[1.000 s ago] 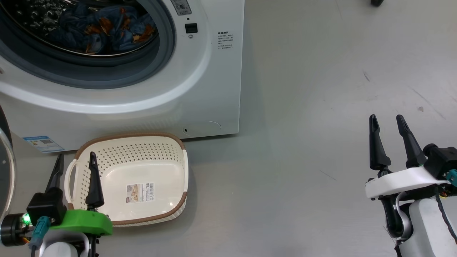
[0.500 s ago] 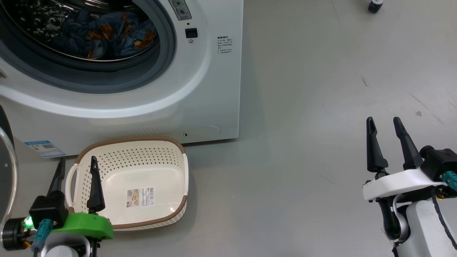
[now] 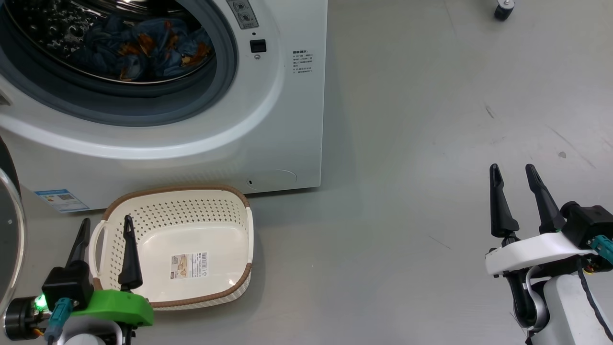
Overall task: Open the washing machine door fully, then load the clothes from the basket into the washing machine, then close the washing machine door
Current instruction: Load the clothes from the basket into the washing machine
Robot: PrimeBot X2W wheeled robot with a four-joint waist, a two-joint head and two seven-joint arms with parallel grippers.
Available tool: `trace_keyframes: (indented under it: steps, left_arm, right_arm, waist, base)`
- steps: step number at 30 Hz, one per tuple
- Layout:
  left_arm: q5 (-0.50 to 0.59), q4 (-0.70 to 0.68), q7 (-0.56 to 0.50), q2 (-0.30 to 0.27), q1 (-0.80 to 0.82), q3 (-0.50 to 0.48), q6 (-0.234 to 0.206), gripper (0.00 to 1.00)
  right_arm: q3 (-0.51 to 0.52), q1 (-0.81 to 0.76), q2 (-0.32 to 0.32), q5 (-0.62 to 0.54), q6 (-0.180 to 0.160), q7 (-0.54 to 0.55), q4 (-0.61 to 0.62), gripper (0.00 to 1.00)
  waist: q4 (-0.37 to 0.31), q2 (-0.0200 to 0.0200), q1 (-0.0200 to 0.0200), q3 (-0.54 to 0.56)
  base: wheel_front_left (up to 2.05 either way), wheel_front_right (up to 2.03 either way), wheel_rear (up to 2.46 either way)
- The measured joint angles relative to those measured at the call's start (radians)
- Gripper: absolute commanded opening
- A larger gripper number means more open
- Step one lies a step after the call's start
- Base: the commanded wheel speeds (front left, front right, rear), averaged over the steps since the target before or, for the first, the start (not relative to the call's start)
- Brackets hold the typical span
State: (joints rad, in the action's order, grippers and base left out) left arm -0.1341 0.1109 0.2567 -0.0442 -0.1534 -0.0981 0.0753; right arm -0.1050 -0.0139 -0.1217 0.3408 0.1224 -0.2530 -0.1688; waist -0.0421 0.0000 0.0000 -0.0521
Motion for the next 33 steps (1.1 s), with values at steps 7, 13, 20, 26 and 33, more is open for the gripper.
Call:
trace_keyframes:
  steps: [7, 13, 20, 26, 33]
  left_arm:
    - [0.0, -0.001, 0.0, 0.0, 0.0, 0.004, -0.002, 1.0]
    - [0.0, -0.001, 0.0, 0.0, 0.0, 0.006, -0.002, 1.0]
    - [0.0, -0.002, 0.0, 0.0, 0.0, 0.006, -0.002, 1.0]
    - [0.002, 0.0, 0.0, 0.0, 0.0, 0.008, -0.007, 1.0]
    - [0.003, 0.001, 0.0, 0.0, 0.0, 0.009, -0.007, 1.0]
  right_arm:
    - [0.002, 0.0, 0.0, 0.0, 0.0, 0.0, 0.0, 1.0]
    - [0.002, 0.0, 0.001, 0.0, 0.0, 0.0, 0.001, 1.0]
    - [0.003, 0.0, 0.003, 0.0, 0.0, 0.0, 0.001, 1.0]
    - [0.003, 0.0, 0.003, 0.0, 0.0, 0.0, 0.001, 1.0]
    - [0.003, 0.0, 0.005, 0.0, 0.0, 0.0, 0.001, 1.0]
  waist:
    - [0.005, 0.0, 0.0, -0.001]
    - [0.01, 0.0, 0.0, -0.004]
    - [0.013, 0.0, 0.0, -0.006]
    - [0.016, 0.0, 0.0, -0.005]
    - [0.019, 0.0, 0.0, -0.006]
  base:
    - [0.0, 0.0, 0.0]
    - [0.0, 0.0, 0.0]
    - [0.0, 0.0, 0.0]
    - [-0.14, 0.14, 0.0]
    - [-0.42, 0.42, 0.0]
